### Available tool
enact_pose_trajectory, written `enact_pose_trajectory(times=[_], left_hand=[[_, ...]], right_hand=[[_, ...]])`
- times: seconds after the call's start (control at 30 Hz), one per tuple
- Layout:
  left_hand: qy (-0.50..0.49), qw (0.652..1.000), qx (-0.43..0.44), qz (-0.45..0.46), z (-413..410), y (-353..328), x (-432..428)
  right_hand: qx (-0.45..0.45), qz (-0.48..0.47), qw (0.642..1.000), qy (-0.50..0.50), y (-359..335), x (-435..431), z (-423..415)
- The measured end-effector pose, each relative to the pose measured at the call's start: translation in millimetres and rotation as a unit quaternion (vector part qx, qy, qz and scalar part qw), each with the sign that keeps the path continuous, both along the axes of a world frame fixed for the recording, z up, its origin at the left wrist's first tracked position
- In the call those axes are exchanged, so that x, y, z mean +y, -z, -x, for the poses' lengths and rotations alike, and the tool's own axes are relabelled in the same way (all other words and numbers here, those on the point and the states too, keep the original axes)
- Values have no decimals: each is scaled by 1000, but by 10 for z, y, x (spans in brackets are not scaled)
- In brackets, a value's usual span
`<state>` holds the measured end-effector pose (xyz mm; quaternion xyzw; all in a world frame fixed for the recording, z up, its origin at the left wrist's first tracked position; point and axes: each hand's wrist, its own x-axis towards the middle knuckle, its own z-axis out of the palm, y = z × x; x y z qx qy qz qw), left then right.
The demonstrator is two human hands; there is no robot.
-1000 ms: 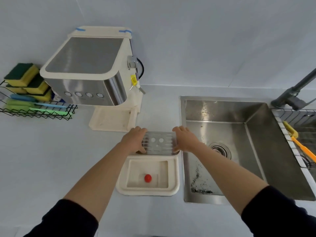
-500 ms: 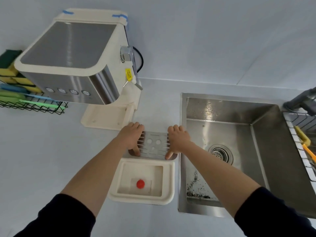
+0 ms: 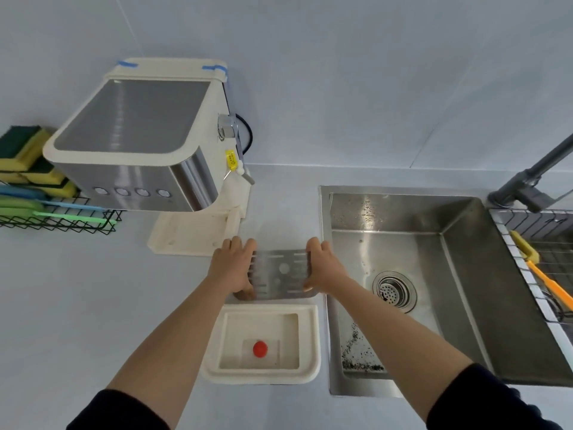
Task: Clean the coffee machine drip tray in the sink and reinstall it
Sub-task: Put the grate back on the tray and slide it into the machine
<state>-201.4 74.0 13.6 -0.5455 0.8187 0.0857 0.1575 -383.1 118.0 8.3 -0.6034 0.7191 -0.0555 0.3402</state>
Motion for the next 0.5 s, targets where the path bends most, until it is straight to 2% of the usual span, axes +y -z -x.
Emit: enact_pose_trajectory(times=[0.17, 0.33, 0.5], left_hand=[[-69, 986, 141, -63, -53, -123, 61], [-145, 941, 295, -77, -132, -361, 72], [-171, 921, 345, -62, -230, -606, 171]], right_hand=[[-42, 44, 997, 53, -116, 58, 6], [-85, 76, 989, 91, -311, 140, 22], [-97, 91, 986, 97, -507, 291, -29]])
